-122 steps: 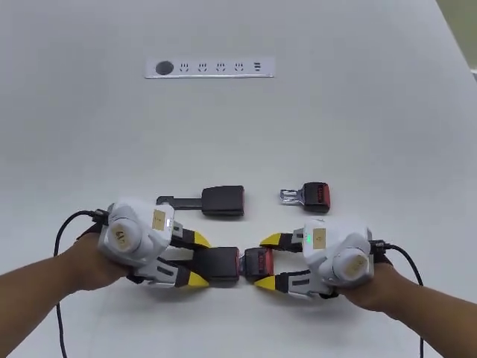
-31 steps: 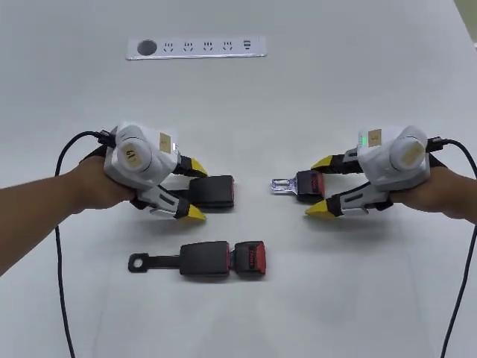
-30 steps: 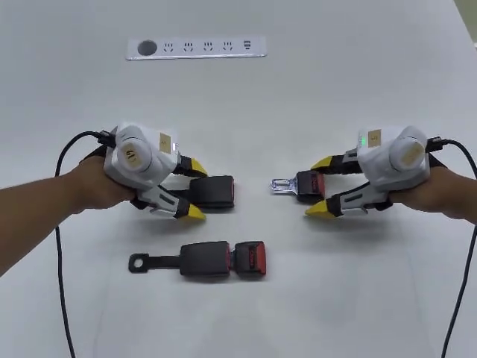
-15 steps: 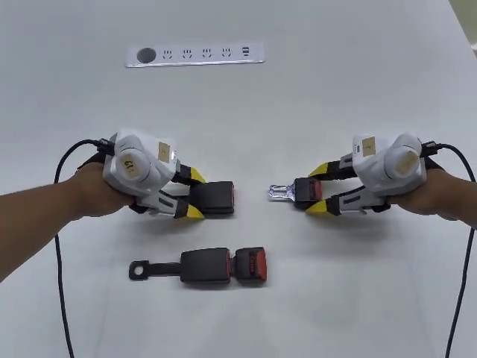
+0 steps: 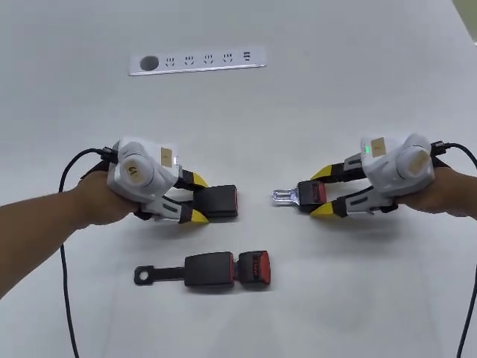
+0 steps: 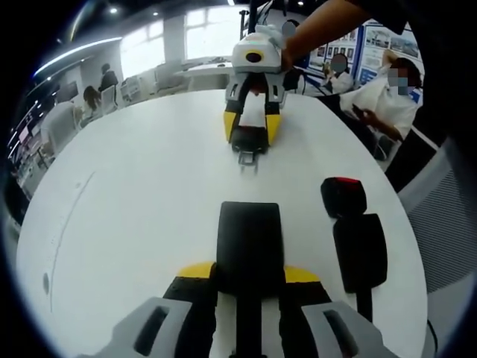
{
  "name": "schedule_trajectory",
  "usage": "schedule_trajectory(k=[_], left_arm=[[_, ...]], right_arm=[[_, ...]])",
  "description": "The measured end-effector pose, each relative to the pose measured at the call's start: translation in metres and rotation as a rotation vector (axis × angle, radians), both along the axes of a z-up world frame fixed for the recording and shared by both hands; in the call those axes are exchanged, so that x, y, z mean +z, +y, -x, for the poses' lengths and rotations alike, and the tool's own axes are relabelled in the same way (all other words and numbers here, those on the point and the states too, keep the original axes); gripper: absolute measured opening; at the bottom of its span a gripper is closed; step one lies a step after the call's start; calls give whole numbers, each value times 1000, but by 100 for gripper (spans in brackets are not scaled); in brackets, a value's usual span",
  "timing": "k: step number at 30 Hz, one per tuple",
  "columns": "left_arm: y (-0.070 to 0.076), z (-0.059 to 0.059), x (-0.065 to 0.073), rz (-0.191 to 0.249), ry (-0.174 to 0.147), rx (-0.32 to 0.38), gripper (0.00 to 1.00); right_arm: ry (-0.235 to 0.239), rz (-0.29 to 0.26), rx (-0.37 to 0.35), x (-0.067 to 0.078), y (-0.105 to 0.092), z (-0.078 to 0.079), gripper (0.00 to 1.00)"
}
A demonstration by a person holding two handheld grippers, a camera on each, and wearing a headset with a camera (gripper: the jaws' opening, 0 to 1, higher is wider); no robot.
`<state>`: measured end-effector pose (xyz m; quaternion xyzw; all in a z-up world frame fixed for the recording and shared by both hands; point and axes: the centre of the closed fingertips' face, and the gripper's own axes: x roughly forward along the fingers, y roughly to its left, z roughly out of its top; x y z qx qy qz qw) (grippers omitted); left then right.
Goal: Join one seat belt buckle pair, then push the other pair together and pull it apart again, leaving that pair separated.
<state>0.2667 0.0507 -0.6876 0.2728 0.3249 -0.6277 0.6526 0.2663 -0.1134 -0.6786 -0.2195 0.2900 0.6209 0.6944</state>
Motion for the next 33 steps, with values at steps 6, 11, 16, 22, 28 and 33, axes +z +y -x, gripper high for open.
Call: schedule_trajectory(k=[6,11,16,22,28,33], left_arm=[[0,0,0,-12,4,-4,32],[0,0,0,-15,8,-2,32],[0,0,1,-22,7,0,32],[1,-1,0,-23,6,3,32],[0,0,1,-28,2,2,32],[0,0,1,-29,2,2,32]], right_arm=[[4,-26,6,-1,3,0,32],[9,-49,1,-2,10,2,32],[12,-67,-5,-2,19,1,32],[14,-81,-8,-4,34,-1,32],[19,-94,-8,-6,48,-1,32],[23,-103,-6,-6,58,-1,32]])
